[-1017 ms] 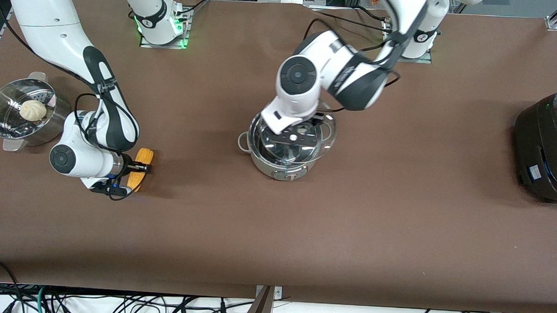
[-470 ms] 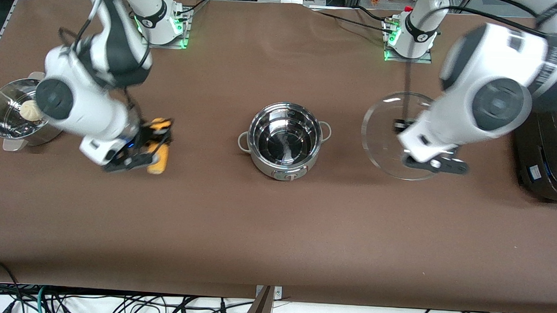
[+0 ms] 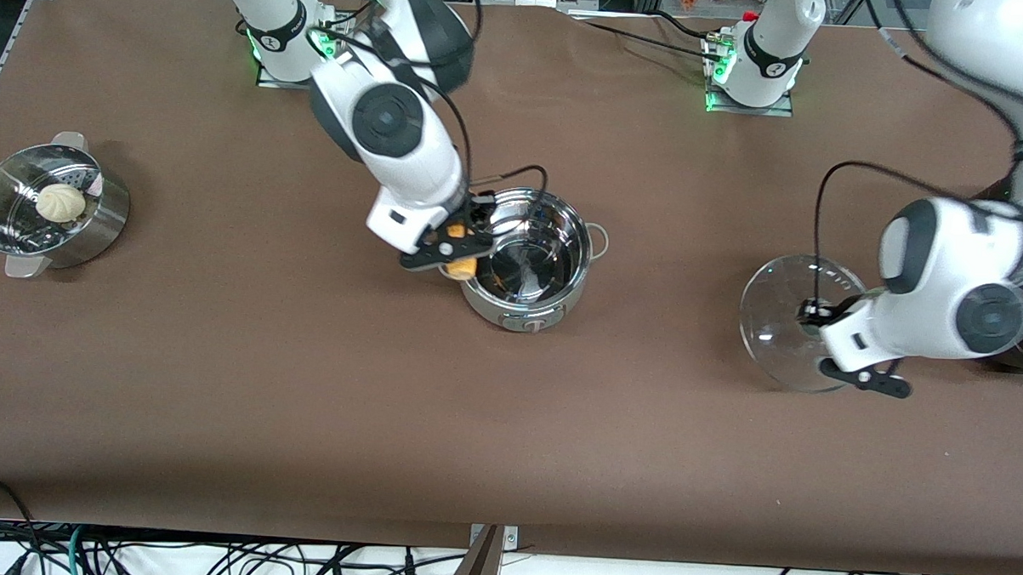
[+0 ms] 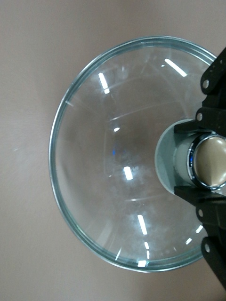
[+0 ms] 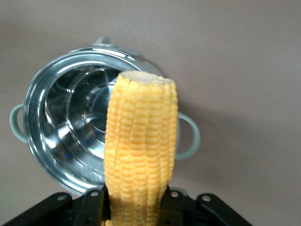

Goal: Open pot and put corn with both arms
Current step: 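Lift the lid aside with the left gripper while the right gripper carries corn, then lower the corn into the pot while the left gripper sets the lid down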

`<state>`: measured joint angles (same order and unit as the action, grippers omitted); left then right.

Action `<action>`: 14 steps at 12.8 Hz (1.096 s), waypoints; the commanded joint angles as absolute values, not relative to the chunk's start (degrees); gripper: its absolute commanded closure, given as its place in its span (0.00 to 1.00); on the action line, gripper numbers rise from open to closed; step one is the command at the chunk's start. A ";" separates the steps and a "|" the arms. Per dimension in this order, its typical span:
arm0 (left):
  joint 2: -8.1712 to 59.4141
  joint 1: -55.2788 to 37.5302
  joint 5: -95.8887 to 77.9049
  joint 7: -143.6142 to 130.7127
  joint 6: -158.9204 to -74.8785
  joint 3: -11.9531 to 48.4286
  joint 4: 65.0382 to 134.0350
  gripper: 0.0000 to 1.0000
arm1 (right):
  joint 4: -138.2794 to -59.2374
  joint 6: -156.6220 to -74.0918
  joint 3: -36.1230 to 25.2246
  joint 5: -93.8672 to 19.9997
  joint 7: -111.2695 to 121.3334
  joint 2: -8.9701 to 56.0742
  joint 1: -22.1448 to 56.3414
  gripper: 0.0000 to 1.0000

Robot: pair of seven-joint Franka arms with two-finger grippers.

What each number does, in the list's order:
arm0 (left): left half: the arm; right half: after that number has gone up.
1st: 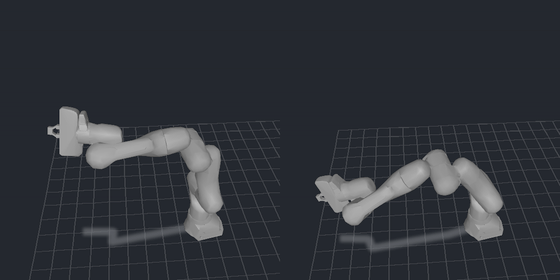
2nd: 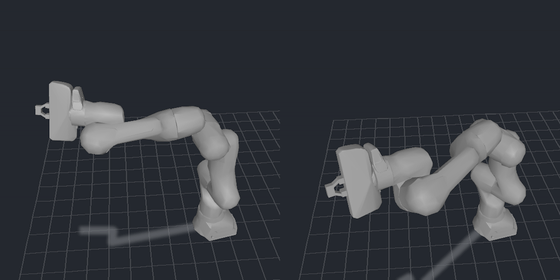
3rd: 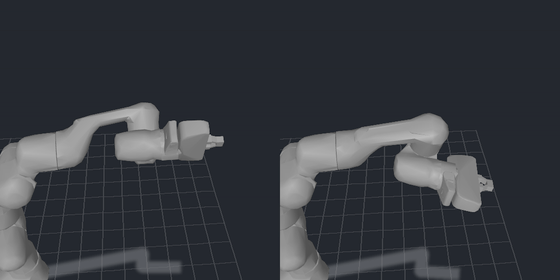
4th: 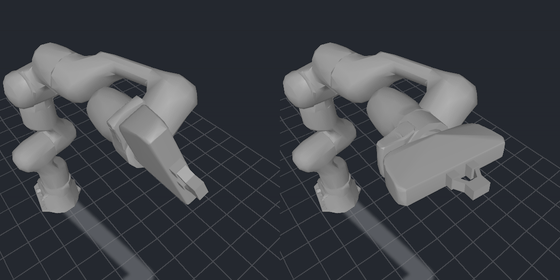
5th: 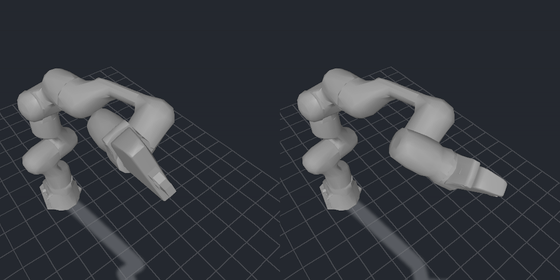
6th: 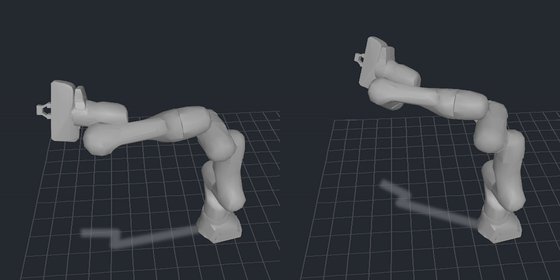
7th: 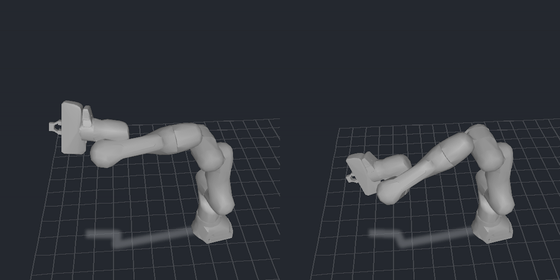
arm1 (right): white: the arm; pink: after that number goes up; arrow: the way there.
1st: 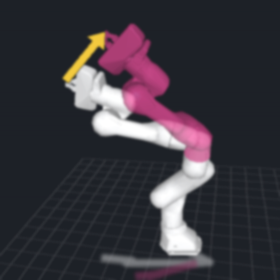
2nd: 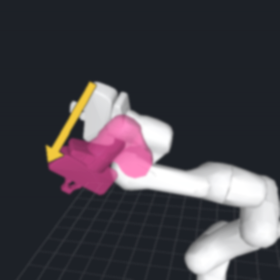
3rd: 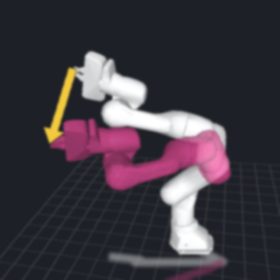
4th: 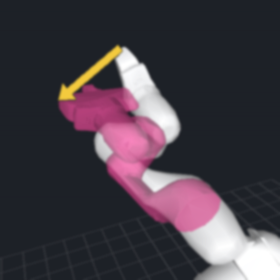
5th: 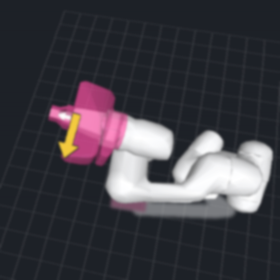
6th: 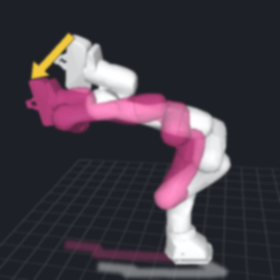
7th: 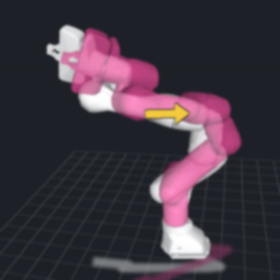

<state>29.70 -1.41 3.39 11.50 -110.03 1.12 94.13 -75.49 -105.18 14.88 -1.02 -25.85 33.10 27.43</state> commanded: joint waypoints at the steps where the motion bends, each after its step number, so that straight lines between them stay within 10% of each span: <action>1: 26.45 -1.85 5.80 12.22 -119.94 1.93 105.97 1.00 | -70.05 -108.35 14.50 0.09 -28.64 40.24 30.48 1.00; 2: 26.37 -1.76 5.71 11.96 -120.49 2.02 106.52 0.72 | -70.05 -110.11 14.50 0.17 -29.17 41.65 31.46 1.00; 3: 26.02 -1.67 5.71 12.21 -120.06 2.02 106.26 0.01 | -70.05 -111.69 14.41 0.61 -30.75 42.70 32.51 1.00; 11: 13.45 -1.41 4.04 4.96 -91.97 3.69 83.45 0.00 | -70.05 -118.12 14.15 4.75 -32.61 49.48 34.19 1.00; 12: 13.36 -1.32 4.22 0.22 -90.63 3.78 82.10 0.00 | -70.05 -118.30 14.06 4.75 -32.78 49.83 34.19 0.70; 13: 11.71 -1.32 3.87 -2.17 -89.05 3.95 82.00 0.00 | -70.22 -118.30 14.06 4.92 -33.22 49.92 34.19 0.01; 14: 10.30 -1.41 3.87 -2.28 -88.95 4.30 81.91 0.00 | -70.14 -118.21 14.06 5.79 -33.14 49.83 34.19 0.00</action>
